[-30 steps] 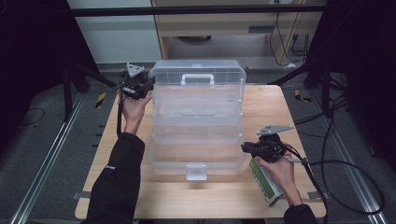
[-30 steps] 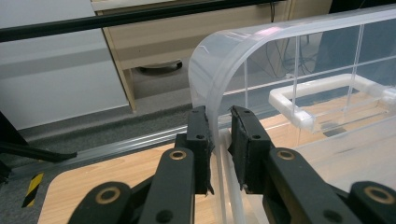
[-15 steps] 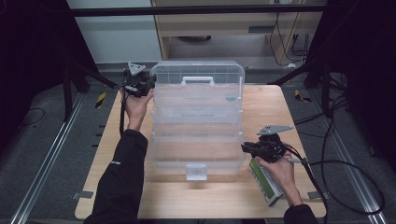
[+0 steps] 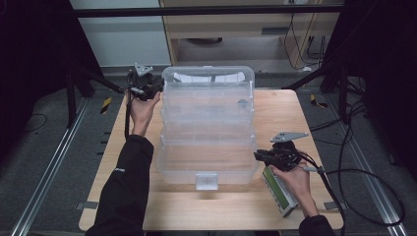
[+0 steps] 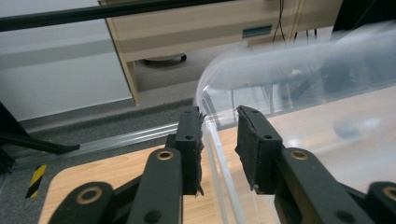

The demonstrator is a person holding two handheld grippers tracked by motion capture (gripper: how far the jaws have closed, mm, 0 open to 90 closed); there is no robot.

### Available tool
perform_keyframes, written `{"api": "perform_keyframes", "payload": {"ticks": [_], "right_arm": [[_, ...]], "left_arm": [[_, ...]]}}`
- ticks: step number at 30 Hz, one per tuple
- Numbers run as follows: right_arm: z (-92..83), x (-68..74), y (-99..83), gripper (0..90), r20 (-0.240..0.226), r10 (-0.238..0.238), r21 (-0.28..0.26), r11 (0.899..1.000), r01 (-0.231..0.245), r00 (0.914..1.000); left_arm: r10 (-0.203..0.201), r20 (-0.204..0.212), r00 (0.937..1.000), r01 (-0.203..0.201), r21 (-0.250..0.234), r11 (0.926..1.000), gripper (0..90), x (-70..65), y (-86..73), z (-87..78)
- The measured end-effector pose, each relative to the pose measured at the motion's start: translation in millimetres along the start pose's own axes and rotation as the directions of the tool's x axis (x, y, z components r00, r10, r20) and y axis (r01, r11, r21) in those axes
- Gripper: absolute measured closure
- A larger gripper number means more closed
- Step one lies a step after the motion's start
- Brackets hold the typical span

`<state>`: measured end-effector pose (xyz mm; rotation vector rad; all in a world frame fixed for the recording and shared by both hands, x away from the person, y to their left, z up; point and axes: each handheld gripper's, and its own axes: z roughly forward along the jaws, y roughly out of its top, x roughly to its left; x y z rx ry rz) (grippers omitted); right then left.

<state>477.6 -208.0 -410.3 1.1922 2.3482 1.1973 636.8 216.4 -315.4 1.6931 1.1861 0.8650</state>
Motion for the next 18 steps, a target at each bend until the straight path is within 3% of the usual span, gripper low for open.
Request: {"api": "perform_keyframes", "payload": {"ticks": [5, 12, 18], "right_arm": [[-0.6, -1.4, 0.8, 80.3, -0.019, 0.009, -0.001, 1.0, -0.009, 0.9998], [-0.8, -0.1, 0.3, 80.3, -0.012, 0.006, -0.001, 1.0, -0.006, 0.9999], [-0.7, 0.5, 0.2, 80.1, -0.009, 0.006, -0.003, 1.0, -0.006, 0.9999]], "left_arm": [[-0.038, 0.021, 0.9991, 0.038, -0.013, 0.9992, 64.2, 13.4, -10.5, -26.7], [-0.021, 0.047, 0.9987, 0.021, 0.0, 0.9998, 59.1, 22.2, -36.2, -75.4], [-0.002, 0.071, 0.9975, 0.002, 0.006, 1.0, 56.0, 20.8, -56.5, -109.5]]}}
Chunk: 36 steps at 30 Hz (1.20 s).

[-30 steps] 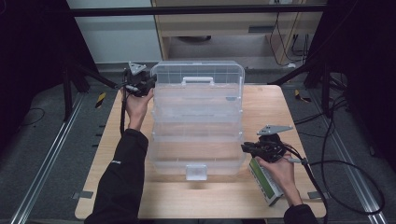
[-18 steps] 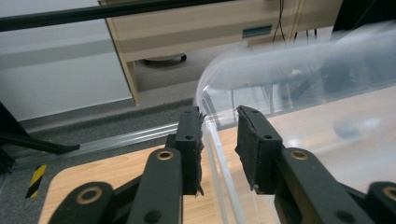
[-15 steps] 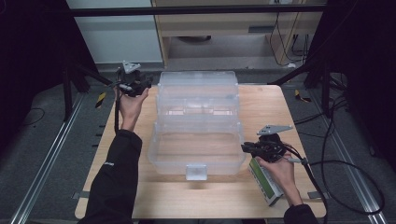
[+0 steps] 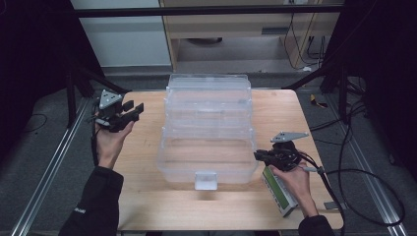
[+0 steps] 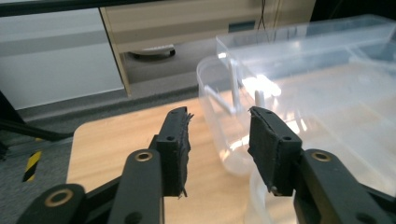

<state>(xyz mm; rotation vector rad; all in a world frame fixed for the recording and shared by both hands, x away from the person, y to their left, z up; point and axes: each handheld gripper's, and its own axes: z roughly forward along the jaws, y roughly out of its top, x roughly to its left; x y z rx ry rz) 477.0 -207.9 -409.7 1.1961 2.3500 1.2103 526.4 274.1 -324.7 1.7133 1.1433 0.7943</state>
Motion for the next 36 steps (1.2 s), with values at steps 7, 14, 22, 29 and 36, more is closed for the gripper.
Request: {"api": "perform_keyframes", "payload": {"ticks": [7, 14, 22, 29, 36], "right_arm": [[0.3, 0.2, -0.1, 79.8, 0.002, 0.001, -0.002, 1.0, -0.001, 1.0], [0.5, 0.5, -0.4, 79.6, 0.005, -0.002, -0.005, 1.0, 0.002, 1.0], [1.0, 0.1, -0.3, 78.9, 0.006, -0.011, -0.007, 1.0, 0.011, 0.9999], [1.5, 0.5, -0.3, 78.2, 0.01, -0.01, -0.004, 1.0, 0.01, 0.9999], [1.9, 0.3, -0.3, 77.8, 0.012, -0.012, -0.005, 1.0, 0.012, 0.9999]], "left_arm": [[0.012, 0.032, 0.9994, -0.013, 0.049, 0.9987, 54.3, -9.4, -23.5, -13.9], [0.049, 0.059, 0.997, -0.055, 0.105, 0.9929, 55.0, -25.3, -50.3, -17.6], [0.043, 0.106, 0.9935, -0.062, 0.185, 0.9807, 57.7, -33.9, -73.7, -8.1], [0.051, 0.147, 0.9878, -0.085, 0.23, 0.9696, 60.3, -45.7, -80.9, 0.9], [0.051, 0.16, 0.9858, -0.095, 0.282, 0.9548, 63.6, -52.0, -89.1, 9.9]]}}
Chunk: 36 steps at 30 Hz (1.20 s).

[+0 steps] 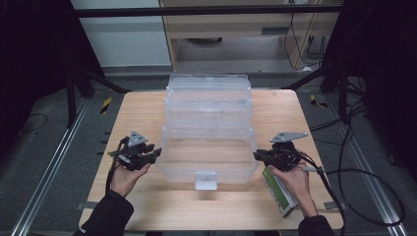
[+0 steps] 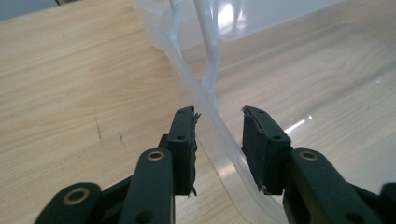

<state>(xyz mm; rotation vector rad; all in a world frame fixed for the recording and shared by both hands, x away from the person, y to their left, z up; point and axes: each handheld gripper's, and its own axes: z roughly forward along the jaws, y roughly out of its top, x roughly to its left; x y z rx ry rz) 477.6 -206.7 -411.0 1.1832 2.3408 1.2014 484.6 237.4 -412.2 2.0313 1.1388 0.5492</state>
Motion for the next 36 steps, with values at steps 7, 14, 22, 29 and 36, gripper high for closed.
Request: {"api": "perform_keyframes", "payload": {"ticks": [7, 14, 22, 29, 36], "right_arm": [[0.5, -0.3, 0.1, 77.4, -0.001, -0.001, 0.0, 1.0, 0.001, 1.0], [0.4, -1.1, 0.4, 77.1, -0.007, 0.003, 0.004, 1.0, -0.003, 1.0], [1.6, -2.6, 0.8, 76.2, 0.003, 0.002, 0.003, 1.0, -0.002, 1.0], [1.7, -3.6, 1.0, 76.2, 0.006, 0.003, 0.001, 1.0, -0.003, 1.0], [1.9, -3.3, 1.4, 76.5, 0.014, 0.021, -0.001, 1.0, -0.021, 0.9997]], "left_arm": [[0.013, 0.009, 0.9999, -0.014, 0.018, 0.9997, 69.2, -4.7, -1.4, 3.7], [0.013, -0.017, 0.9998, -0.013, 0.02, 0.9997, 71.7, -9.3, -1.6, 1.4], [0.013, -0.009, 0.9999, -0.012, 0.019, 0.9997, 71.8, -10.6, -1.7, 0.3], [0.021, -0.006, 0.9998, -0.021, 0.012, 0.9997, 71.8, -10.3, -1.6, 0.7], [0.034, 0.002, 0.9994, -0.034, -0.008, 0.9994, 63.6, -8.2, -0.1, -2.7]]}}
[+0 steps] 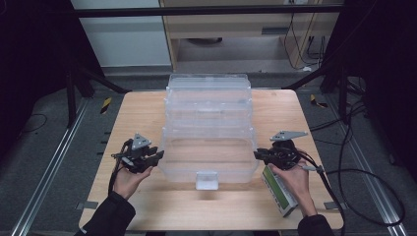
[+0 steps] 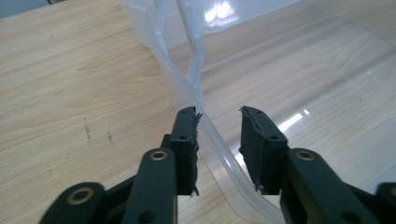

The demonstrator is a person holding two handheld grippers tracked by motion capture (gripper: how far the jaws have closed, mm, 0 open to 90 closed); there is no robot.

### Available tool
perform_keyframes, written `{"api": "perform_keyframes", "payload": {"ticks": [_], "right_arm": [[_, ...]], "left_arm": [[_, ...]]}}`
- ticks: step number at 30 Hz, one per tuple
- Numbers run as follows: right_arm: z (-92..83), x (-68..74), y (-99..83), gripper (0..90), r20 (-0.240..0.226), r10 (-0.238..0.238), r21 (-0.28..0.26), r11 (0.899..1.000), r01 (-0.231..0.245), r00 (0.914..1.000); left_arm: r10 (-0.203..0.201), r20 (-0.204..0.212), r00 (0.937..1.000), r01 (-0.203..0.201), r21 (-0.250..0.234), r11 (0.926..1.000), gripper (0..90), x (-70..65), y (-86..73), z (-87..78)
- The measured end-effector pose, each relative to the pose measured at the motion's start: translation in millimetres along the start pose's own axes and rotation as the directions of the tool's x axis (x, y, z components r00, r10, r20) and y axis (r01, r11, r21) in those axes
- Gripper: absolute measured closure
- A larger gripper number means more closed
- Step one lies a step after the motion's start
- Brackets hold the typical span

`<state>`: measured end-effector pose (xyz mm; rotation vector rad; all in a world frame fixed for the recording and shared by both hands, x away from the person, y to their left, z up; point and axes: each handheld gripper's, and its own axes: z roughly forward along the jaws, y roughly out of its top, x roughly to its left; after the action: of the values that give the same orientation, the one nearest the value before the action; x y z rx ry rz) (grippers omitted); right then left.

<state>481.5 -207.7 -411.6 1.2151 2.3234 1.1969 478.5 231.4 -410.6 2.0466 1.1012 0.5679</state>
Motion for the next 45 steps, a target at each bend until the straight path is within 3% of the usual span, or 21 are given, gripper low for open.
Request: {"api": "perform_keyframes", "payload": {"ticks": [5, 8, 15, 21, 30, 36, 41, 45], "right_arm": [[-3.2, 0.4, 0.9, 72.3, 0.008, 0.007, -0.024, 1.0, -0.007, 0.9999], [-9.5, -0.7, 2.5, 70.4, 0.017, 0.008, -0.042, 0.999, -0.007, 0.9998], [-24.5, -1.8, 7.9, 64.6, 0.053, -0.006, -0.058, 0.998, 0.009, 0.9986], [-33.2, -6.4, 8.1, 59.6, 0.093, 0.005, -0.048, 0.999, -0.001, 0.9956], [-39.8, -9.3, 8.9, 55.1, 0.139, -0.005, -0.021, 1.0, 0.008, 0.9903], [-45.9, -12.4, 6.2, 51.7, 0.144, 0.011, -0.004, 1.0, -0.011, 0.9896], [-50.8, -16.2, 7.3, 48.8, 0.159, 0.011, 0.011, 1.0, -0.013, 0.9872], [-54.6, -16.6, 8.4, 47.1, 0.169, 0.008, 0.035, 0.999, -0.014, 0.9856]], "left_arm": [[-0.007, -0.004, 1.0, 0.007, -0.047, 0.9989, 53.4, 4.8, 4.2, -13.3], [-0.035, 0.014, 0.9993, 0.036, -0.086, 0.9957, 47.9, 11.8, 6.7, -23.4], [-0.082, -0.052, 0.9953, 0.075, -0.119, 0.99, 40.7, 34.1, 3.4, -37.7], [-0.13, -0.091, 0.9873, 0.122, -0.098, 0.9878, 38.2, 52.9, -5.2, -36.7], [-0.164, -0.125, 0.9785, 0.154, -0.088, 0.9842, 36.8, 68.5, -11.9, -38.1], [-0.157, -0.128, 0.9793, 0.148, -0.08, 0.9858, 36.6, 68.4, -12.3, -37.2], [-0.133, -0.128, 0.9829, 0.128, -0.045, 0.9908, 35.4, 69.0, -14.9, -31.7], [-0.136, -0.139, 0.9809, 0.135, -0.018, 0.9906, 35.3, 72.1, -19.3, -26.4]]}}
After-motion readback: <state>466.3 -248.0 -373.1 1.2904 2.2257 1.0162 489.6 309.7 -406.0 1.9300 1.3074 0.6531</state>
